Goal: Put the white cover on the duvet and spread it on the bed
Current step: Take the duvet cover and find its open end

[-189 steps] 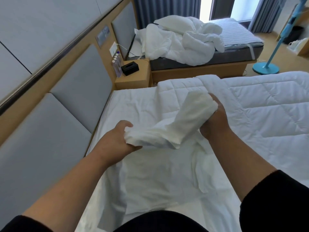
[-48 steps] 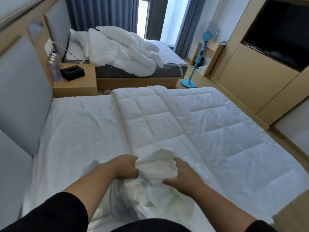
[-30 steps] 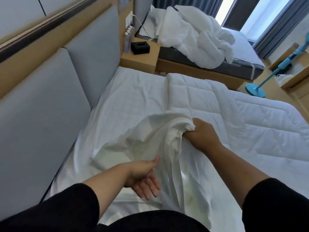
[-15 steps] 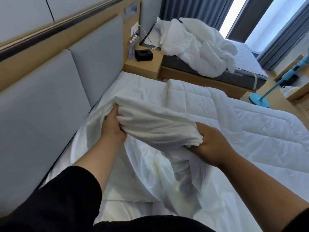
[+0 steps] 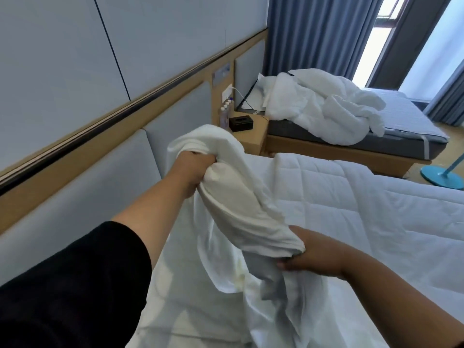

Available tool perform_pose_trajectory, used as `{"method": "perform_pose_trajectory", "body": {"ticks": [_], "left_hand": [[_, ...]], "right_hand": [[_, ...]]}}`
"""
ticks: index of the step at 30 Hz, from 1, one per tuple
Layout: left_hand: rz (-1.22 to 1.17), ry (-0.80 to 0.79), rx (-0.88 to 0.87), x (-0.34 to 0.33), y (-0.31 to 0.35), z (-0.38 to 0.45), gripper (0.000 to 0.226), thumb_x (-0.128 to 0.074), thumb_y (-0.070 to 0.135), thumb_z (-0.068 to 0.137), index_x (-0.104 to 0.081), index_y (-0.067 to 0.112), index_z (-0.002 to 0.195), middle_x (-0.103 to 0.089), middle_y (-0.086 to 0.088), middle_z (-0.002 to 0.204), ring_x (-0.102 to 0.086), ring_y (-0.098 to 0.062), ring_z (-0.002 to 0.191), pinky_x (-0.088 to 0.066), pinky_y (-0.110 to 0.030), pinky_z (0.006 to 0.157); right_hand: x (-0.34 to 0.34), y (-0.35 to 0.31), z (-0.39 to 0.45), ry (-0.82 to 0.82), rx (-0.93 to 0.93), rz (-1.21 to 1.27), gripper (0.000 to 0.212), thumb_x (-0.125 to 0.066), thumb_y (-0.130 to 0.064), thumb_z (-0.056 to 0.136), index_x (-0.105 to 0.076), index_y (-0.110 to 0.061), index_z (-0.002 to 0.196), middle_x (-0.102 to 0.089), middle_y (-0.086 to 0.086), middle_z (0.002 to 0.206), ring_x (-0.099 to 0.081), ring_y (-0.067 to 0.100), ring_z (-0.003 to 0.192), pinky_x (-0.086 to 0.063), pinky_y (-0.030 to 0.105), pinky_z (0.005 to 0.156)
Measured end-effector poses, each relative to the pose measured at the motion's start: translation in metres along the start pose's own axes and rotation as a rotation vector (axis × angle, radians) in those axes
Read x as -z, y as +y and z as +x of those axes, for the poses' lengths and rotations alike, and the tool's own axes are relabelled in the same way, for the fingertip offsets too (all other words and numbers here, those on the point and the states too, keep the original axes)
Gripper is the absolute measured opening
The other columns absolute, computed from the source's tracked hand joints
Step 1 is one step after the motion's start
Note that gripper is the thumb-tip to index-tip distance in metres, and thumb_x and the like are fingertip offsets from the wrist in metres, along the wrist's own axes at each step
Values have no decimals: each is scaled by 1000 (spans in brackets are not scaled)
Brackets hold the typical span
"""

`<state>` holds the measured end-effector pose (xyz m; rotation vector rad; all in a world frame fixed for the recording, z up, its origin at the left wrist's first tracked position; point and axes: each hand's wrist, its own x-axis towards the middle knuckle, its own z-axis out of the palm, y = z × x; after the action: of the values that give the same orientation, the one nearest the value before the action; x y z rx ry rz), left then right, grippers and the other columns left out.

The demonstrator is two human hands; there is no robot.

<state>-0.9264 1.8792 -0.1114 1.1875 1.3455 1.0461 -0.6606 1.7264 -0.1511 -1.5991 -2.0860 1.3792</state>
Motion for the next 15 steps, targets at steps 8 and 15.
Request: {"method": "perform_pose_trajectory", "body": {"ticks": [8, 15], "left_hand": [[-77, -256, 91, -51, -73, -89, 17, -71, 16, 89, -75, 18, 105, -77, -1, 103, -72, -18, 101, -55, -44, 96], [-729, -313, 359, -26, -128, -109, 64, -52, 55, 94, -57, 6, 136, -64, -14, 134, -59, -30, 126, -41, -43, 112]], "right_hand": [[-36, -24, 57, 171, 67, 219, 147, -92, -47, 64, 25, -43, 152, -23, -34, 149, -34, -2, 138, -32, 24, 113], [-52, -16, 77, 435, -3, 69, 70, -70, -23, 69, -49, -36, 134, -62, -20, 115, -61, 11, 107, -46, 24, 80]]}}
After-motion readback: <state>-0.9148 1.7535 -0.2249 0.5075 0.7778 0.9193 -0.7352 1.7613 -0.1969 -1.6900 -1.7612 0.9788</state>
